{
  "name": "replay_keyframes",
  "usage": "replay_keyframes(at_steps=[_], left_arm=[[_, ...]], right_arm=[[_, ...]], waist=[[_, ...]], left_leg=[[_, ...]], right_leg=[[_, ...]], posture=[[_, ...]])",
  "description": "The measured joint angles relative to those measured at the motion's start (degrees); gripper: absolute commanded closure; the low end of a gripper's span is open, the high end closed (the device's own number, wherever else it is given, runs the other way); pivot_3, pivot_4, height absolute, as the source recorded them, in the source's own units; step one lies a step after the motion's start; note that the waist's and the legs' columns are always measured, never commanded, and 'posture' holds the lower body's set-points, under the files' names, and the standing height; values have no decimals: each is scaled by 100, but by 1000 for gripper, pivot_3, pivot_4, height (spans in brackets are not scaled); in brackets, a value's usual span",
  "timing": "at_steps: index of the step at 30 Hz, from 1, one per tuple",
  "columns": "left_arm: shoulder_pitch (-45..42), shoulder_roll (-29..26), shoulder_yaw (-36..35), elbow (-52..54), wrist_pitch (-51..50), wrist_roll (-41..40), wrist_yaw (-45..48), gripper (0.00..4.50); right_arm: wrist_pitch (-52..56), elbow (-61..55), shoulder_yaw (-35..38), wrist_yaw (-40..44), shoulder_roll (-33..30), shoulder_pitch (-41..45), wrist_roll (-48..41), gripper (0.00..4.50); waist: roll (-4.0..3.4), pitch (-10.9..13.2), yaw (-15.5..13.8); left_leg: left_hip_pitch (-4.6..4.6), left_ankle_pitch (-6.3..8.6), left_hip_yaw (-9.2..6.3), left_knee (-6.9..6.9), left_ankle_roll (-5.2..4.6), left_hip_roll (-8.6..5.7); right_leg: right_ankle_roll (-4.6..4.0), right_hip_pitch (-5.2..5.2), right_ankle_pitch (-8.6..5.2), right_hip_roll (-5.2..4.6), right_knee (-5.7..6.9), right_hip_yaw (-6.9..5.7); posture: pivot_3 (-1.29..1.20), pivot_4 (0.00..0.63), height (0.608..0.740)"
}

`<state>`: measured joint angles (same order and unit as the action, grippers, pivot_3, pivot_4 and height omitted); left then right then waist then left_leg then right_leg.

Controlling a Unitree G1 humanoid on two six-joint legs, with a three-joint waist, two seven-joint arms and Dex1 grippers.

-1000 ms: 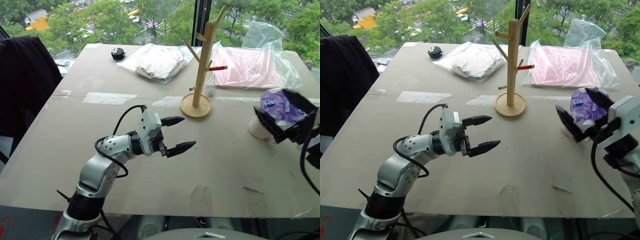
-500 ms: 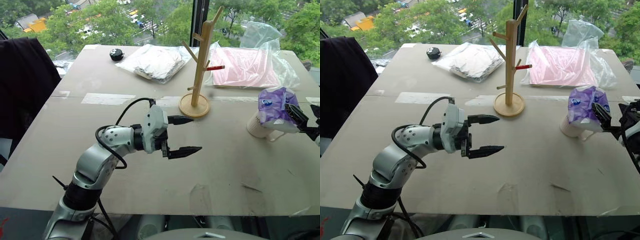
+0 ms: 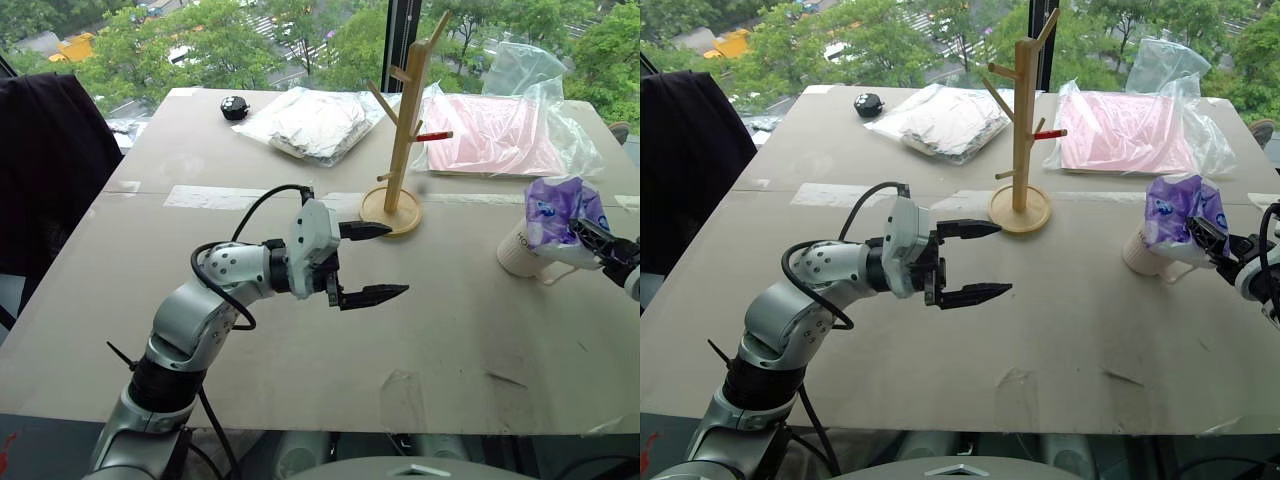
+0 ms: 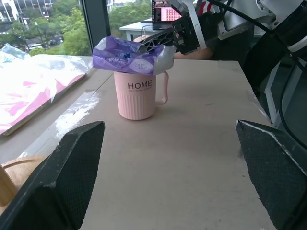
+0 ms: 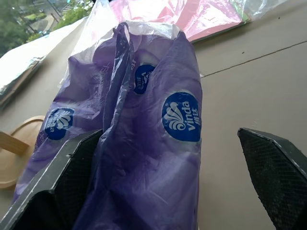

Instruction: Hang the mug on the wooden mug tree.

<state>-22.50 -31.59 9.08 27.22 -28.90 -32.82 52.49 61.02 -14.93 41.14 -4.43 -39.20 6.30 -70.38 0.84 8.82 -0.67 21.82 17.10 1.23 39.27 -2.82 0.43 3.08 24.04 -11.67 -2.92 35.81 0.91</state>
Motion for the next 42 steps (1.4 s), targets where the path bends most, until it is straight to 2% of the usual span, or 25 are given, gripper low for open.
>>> replay_keyframes(at_steps=[3, 4, 6, 7, 8, 10, 11, 13, 15, 25, 34, 38, 41, 42], left_arm=[[-29, 8, 0, 31, -77, -2, -52, 0], [-43, 19, 0, 31, -98, -3, -82, 0], [-72, 66, -7, 31, -168, -32, -154, 0], [-113, 130, -10, 32, -214, -80, -194, 0], [-167, 194, -15, 41, -259, -138, -246, 0], [-198, 207, -27, 63, -294, -225, -264, 0], [-205, 232, -35, 75, -310, -286, -262, 0], [-207, 252, -34, 85, -329, -348, -256, 0], [-210, 253, -37, 85, -354, -425, -258, 0], [-443, 380, -38, 85, -403, -604, -259, 0], [-1089, 832, 292, -263, -477, -703, -21, 0], [-1521, 1202, 487, -923, -266, -538, 264, 0], [-1628, 1268, 612, -1159, -150, -391, 490, 0], [-1661, 1284, 683, -1213, -131, -335, 550, 0]], right_arm=[[12, 2, -11, -62, 13, 1, -98, 23], [12, 2, -18, -73, 13, 0, -116, 409], [10, -1, -22, -77, 13, -5, -142, 738], [7, -11, -31, -75, 13, -6, -164, 1121], [-7, -36, -40, -70, 12, -5, -187, 1788], [-21, -50, -41, -70, 12, -5, -192, 2537], [-34, -52, -41, -70, 12, -7, -190, 3101], [-56, -60, -41, -69, 11, -8, -187, 3945], [-84, -77, -40, -69, 11, -20, -184, 4426], [-268, -156, 76, -101, 18, -42, -419, 4426], [-375, 137, 1392, -430, -358, -753, -883, 4426], [-439, 470, 1771, -206, -483, -1517, -454, 4426], [-507, 558, 1861, -6, -571, -1975, 7, 3453], [-523, 643, 1872, 12, -617, -2041, 161, 2930]], waist=[[0, 0, -1], [0, 0, -2], [0, 0, -3], [0, 0, -5], [0, 0, -5], [0, 0, 0], [0, 0, 0], [0, 0, 1], [0, 0, 1], [0, 0, -1], [0, 0, -18], [-3, -1, -11], [-8, -4, 55], [-8, -4, 80]], left_leg=[[1, 0, -2, 0, 0, 1], [1, 0, -1, 0, 0, 1], [2, 0, -1, 0, 0, 1], [3, 0, -1, 0, 0, 1], [2, 0, 0, 0, 0, 1], [2, 0, -1, 0, 0, 0], [1, 0, -1, 0, 0, 1], [1, 0, -1, 0, 0, 1], [0, 0, -1, 0, 0, 1], [2, 0, 0, 0, 0, -1], [5, 0, 0, 0, 0, -13], [6, 0, 0, -1, -1, -15], [3, 0, 8, -4, -1, -13], [-1, 0, 8, -4, -1, -13]], right_leg=[[0, 0, 0, 2, 0, -1], [0, 0, 0, 2, 0, -1], [1, 0, 1, 1, -1, 0], [2, 0, 1, 1, -1, 0], [2, 0, 1, 0, -1, 0], [3, 0, 1, 1, -1, 0], [2, 0, 1, 1, -1, 0], [1, 0, 1, 1, -1, -1], [1, 0, 0, 2, 0, -1], [2, 1, 0, 2, -2, 0], [2, -2, 0, 3, -8, 4], [1, -3, -2, 13, -8, 15], [2, -3, -2, 20, -8, 37], [3, -3, -2, 20, -8, 38]], posture=[[0, 150, 740], [0, 150, 740], [0, 150, 740], [0, 150, 740], [0, 150, 740], [0, 150, 740], [0, 150, 740], [0, 150, 740], [0, 150, 740], [0, 150, 740], [0, 150, 740], [0, 150, 740], [0, 150, 740], [0, 150, 740]])
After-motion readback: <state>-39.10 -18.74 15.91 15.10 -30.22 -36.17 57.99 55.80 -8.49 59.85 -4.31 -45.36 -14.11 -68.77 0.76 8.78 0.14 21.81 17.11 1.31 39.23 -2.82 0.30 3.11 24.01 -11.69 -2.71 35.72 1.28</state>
